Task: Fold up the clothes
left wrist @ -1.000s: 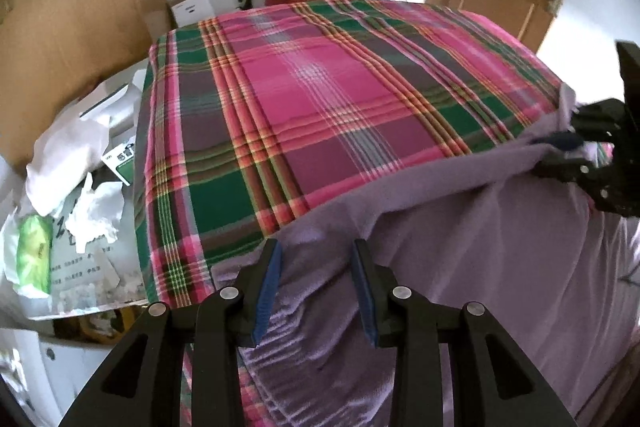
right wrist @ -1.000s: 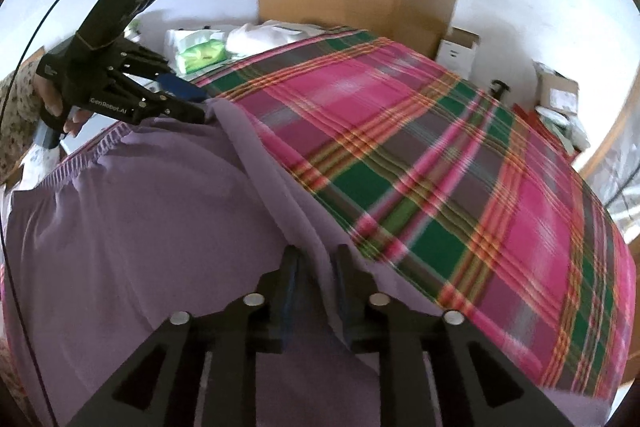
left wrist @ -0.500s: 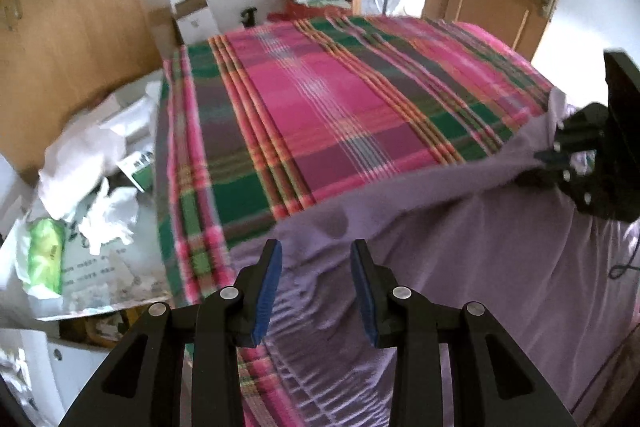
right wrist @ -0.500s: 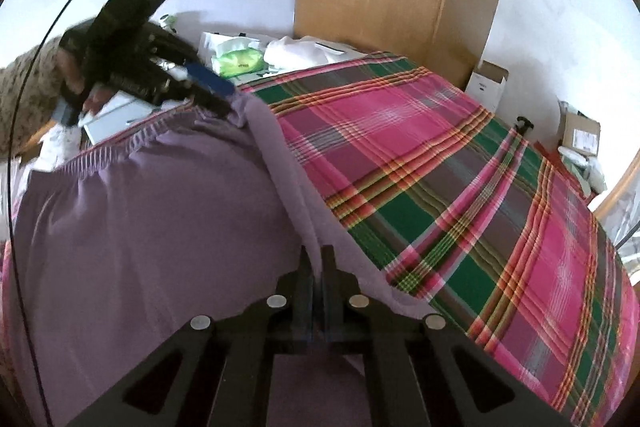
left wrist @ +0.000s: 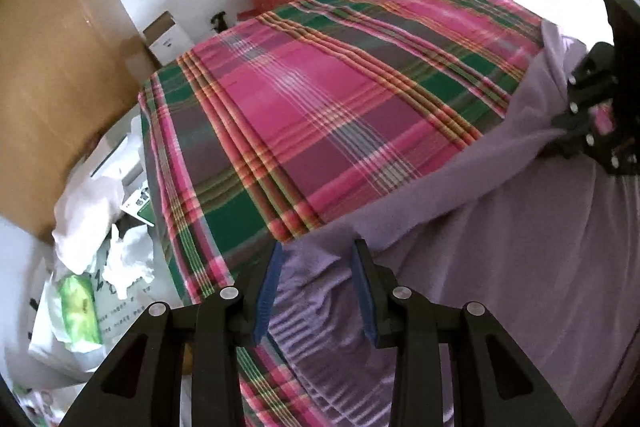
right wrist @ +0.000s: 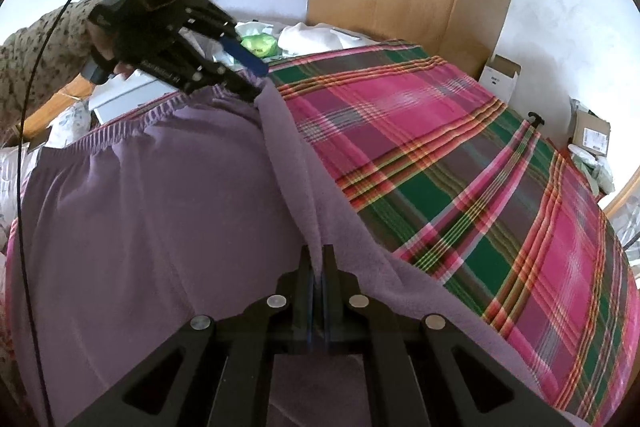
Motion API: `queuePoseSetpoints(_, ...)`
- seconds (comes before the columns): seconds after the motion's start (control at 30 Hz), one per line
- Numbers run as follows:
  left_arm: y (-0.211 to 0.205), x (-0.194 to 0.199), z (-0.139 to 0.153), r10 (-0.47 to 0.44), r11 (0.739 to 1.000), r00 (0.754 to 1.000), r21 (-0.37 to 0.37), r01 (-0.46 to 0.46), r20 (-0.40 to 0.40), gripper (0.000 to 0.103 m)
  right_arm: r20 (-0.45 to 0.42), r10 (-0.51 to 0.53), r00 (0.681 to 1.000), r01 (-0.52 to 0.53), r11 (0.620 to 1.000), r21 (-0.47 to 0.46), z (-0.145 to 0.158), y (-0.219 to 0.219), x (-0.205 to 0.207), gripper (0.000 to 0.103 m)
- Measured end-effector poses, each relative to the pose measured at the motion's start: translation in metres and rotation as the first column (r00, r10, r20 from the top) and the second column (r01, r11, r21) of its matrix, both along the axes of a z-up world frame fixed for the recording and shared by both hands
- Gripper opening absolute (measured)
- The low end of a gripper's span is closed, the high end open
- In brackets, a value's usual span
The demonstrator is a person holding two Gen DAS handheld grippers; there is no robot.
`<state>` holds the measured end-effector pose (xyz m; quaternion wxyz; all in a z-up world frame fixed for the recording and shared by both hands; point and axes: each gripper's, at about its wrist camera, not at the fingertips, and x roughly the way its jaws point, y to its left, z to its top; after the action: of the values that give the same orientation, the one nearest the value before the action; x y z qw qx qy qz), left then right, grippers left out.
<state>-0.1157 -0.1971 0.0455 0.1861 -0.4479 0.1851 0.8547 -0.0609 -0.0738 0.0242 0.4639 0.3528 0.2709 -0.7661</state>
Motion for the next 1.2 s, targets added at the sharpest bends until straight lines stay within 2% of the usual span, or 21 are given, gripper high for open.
queuePoseSetpoints(0.2,0.009,-0.004,-0.008,-0.051,0.995,0.999,-0.088,0.052,0.011,0.037,0.007,0.005,1.0,-0.005,1.0,0.002,-0.001,-0.001,-0.001,0.003)
queuePoseSetpoints(0.37,0.016,-0.01,-0.016,-0.096,0.988,0.993,-0.112,0.103,0.068,0.037,0.024,-0.001,1.0,0.001,1.0,0.002,-0.002,0.0,-0.001,0.003)
queuePoseSetpoints(0.53,0.006,-0.014,-0.017,-0.084,0.995,0.99,-0.035,0.089,0.111,0.037,0.039,-0.006,0.999,0.006,1.0,-0.006,-0.002,0.002,-0.002,0.003)
queuePoseSetpoints(0.67,-0.005,-0.023,-0.02,-0.029,0.998,0.988,0.061,0.019,0.155,0.037,0.042,-0.01,0.999,0.01,1.0,-0.006,-0.003,0.001,-0.003,0.003)
queuePoseSetpoints(0.8,-0.004,-0.026,-0.021,-0.013,0.997,0.987,0.071,0.002,0.162,0.037,0.044,-0.019,0.999,0.02,1.0,-0.011,-0.003,0.002,-0.004,0.003)
queuePoseSetpoints(0.87,-0.001,-0.021,-0.021,-0.015,0.998,0.989,0.06,0.006,0.148,0.033,0.046,-0.023,0.999,0.024,1.0,-0.014,-0.003,0.003,-0.004,0.003)
queuePoseSetpoints(0.9,0.001,-0.019,-0.021,-0.021,0.998,0.99,0.058,0.013,0.141,0.026,0.047,-0.025,0.999,0.026,1.0,-0.016,-0.003,0.003,-0.005,0.003)
queuePoseSetpoints(0.97,0.006,-0.014,-0.021,-0.037,0.998,0.991,0.053,0.03,0.127,0.018,0.048,-0.03,0.998,0.031,0.999,-0.019,-0.002,0.003,-0.005,0.003)
queuePoseSetpoints(1.0,0.008,-0.012,-0.021,-0.045,0.998,0.992,0.05,0.039,0.119,0.009,0.048,-0.033,0.998,0.034,0.999,-0.02,-0.002,0.003,-0.005,0.003)
queuePoseSetpoints(1.2,0.013,0.002,-0.016,-0.037,0.999,0.996,0.016,0.036,0.081,0.004,0.033,-0.071,0.997,0.072,0.996,-0.043,0.002,0.008,-0.007,0.003)
